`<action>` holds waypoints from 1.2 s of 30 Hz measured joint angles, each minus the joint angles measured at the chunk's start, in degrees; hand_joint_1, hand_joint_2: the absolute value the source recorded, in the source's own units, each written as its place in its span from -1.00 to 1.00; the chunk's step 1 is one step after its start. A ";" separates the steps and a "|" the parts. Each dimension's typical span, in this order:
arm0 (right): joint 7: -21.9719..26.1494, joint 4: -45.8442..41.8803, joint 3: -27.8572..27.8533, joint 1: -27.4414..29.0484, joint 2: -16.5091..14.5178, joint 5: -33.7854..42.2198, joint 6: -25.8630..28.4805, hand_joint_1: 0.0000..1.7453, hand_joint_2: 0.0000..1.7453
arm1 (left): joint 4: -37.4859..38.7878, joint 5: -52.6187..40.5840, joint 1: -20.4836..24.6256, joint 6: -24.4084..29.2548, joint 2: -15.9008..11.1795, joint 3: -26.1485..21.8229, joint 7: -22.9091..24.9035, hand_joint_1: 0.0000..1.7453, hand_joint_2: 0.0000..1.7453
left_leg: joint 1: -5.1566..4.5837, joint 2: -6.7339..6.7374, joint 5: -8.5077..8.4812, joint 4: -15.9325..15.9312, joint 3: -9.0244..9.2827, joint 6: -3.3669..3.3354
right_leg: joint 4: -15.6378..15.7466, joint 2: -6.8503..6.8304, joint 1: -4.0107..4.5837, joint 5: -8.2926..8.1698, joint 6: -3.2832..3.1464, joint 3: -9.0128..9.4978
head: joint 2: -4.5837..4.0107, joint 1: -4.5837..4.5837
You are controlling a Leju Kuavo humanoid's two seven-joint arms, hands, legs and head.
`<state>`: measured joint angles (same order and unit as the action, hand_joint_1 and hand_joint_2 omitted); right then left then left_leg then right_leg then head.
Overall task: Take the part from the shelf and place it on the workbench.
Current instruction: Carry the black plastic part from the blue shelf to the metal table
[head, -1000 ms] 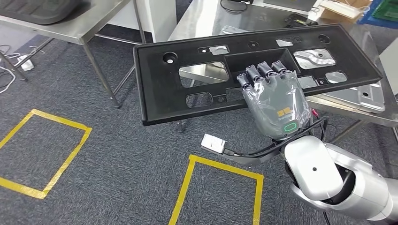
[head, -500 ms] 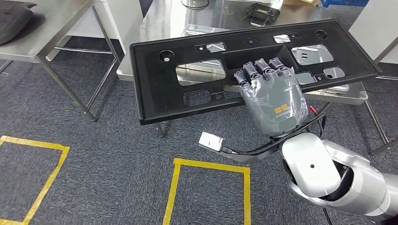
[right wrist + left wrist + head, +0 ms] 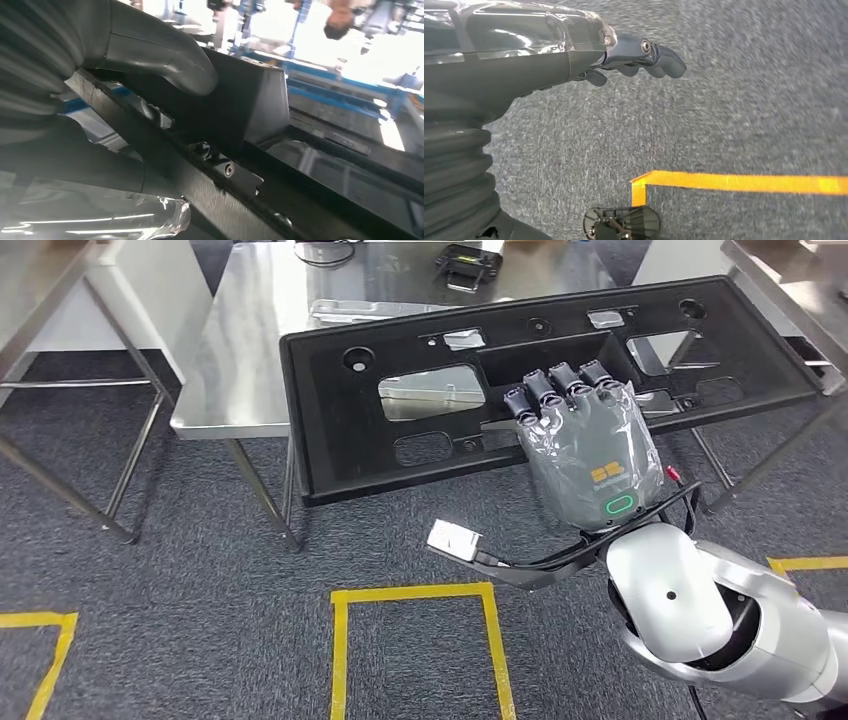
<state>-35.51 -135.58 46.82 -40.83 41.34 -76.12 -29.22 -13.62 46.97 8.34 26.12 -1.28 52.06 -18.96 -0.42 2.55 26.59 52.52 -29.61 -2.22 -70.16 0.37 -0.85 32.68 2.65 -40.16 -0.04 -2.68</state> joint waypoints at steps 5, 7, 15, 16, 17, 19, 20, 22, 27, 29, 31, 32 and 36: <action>-0.18 -0.03 -0.02 -0.06 0.03 -0.01 -0.01 1.00 1.00 | -0.02 0.01 0.20 0.00 0.04 0.00 -0.10 -1.00 1.00 | -0.15 3.36 1.49 0.33 1.19 1.42 | 16.12 -3.96 -0.11 -7.66 0.05 8.20 | 0.00 -0.14; -0.32 -0.04 -0.03 0.04 0.09 0.00 0.01 1.00 1.00 | -0.02 0.05 0.24 0.00 0.03 0.00 -0.19 -1.00 1.00 | -0.18 4.40 1.86 0.41 1.52 1.87 | 16.70 -3.38 0.15 -7.45 -0.97 8.44 | 0.00 0.08; -0.50 -0.21 -0.01 0.05 0.53 -0.72 0.15 1.00 1.00 | -0.03 0.21 0.25 -0.77 0.30 0.00 -0.36 -1.00 1.00 | 0.52 -2.87 9.74 19.71 -9.10 2.51 | 16.90 -0.88 0.70 -7.00 -2.87 9.10 | 0.00 0.90; -0.48 -0.21 0.00 0.06 0.55 -1.01 0.20 1.00 1.00 | -0.03 0.28 0.12 -1.36 0.31 0.00 -0.40 -1.00 1.00 | 0.38 -2.79 8.02 18.57 -9.18 2.15 | 16.90 -0.67 0.82 -6.88 -2.93 9.30 | 0.00 0.89; -0.44 -0.22 0.00 0.05 0.57 -1.32 0.29 1.00 1.00 | -0.02 0.37 0.04 -2.03 0.30 0.00 -0.46 -1.00 1.00 | 0.15 -2.82 5.38 15.18 -8.06 1.70 | 16.90 -0.52 0.89 -6.74 -2.94 9.56 | 0.00 0.89; -0.37 -0.22 0.00 0.04 0.61 -1.77 0.42 1.00 1.00 | -0.02 0.50 0.02 -3.08 0.23 0.00 -0.63 -1.00 1.00 | -0.40 -3.26 0.54 6.55 -4.44 0.70 | 16.91 -0.36 0.92 -6.41 -2.75 9.98 | 0.00 0.89; -0.34 -0.21 0.00 0.06 0.63 -1.90 0.47 1.00 1.00 | -0.02 0.54 0.04 -3.37 0.19 0.00 -0.70 -1.00 1.00 | -0.59 -3.44 -0.67 3.60 -3.12 0.45 | 16.85 -0.30 0.93 -6.22 -2.62 10.03 | 0.00 0.89; -0.32 -0.21 0.00 0.12 0.67 -1.97 0.50 1.00 1.00 | -0.02 0.58 0.01 -3.62 0.16 0.00 -0.80 -1.00 1.00 | -0.63 -3.53 -0.90 1.62 -2.17 0.98 | 16.65 -0.22 1.00 -5.87 -2.73 9.96 | 0.00 0.84; -0.29 -0.22 0.00 0.14 0.92 -2.03 0.51 1.00 1.00 | 0.01 0.66 -0.15 -3.75 0.03 0.00 -0.85 -1.00 1.00 | -0.71 -3.32 -0.82 1.47 -2.16 1.34 | 16.96 -0.20 0.89 -5.85 -2.73 10.12 | 0.00 0.72; -0.22 -0.21 0.00 0.14 0.93 -2.12 0.55 1.00 1.00 | 0.01 0.66 -0.14 -3.80 0.01 0.00 -0.90 -1.00 1.00 | -0.73 -3.06 -0.74 1.47 -2.14 1.15 | 17.15 -0.16 0.89 -5.91 -2.59 10.20 | 0.00 0.72; 0.00 -0.20 0.00 0.15 0.93 -2.32 0.66 1.00 1.00 | 0.01 0.66 -0.13 -3.84 0.02 0.00 -1.00 -1.00 1.00 | -0.76 -2.83 -0.65 1.51 -2.13 0.96 | 17.30 -0.08 0.87 -5.98 -2.45 10.25 | 0.00 0.72; 0.12 -0.20 0.00 0.18 0.93 -2.42 0.75 1.00 1.00 | 0.01 0.66 -0.12 -3.89 0.01 0.00 -1.08 -1.00 1.00 | -0.83 -2.75 -0.56 1.58 -2.13 0.77 | 17.39 -0.04 0.82 -6.02 -2.24 10.27 | 0.00 0.72; 0.67 -0.20 -0.02 0.45 0.93 -2.50 1.19 1.00 1.00 | 0.01 0.66 -0.08 -4.10 -0.04 0.00 -1.25 -1.00 1.00 | -1.11 -2.63 -0.25 1.71 -2.08 -0.02 | 17.66 0.05 0.60 -6.04 -1.38 10.40 | 0.00 0.77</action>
<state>-34.83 -135.78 46.80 -40.38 42.27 -78.61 -28.04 -13.62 47.63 8.25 22.02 -1.33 52.06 -20.21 -1.53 -0.07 26.34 54.23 -31.69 -2.25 -52.50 0.42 -0.26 26.65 1.27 -29.76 -0.04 -1.91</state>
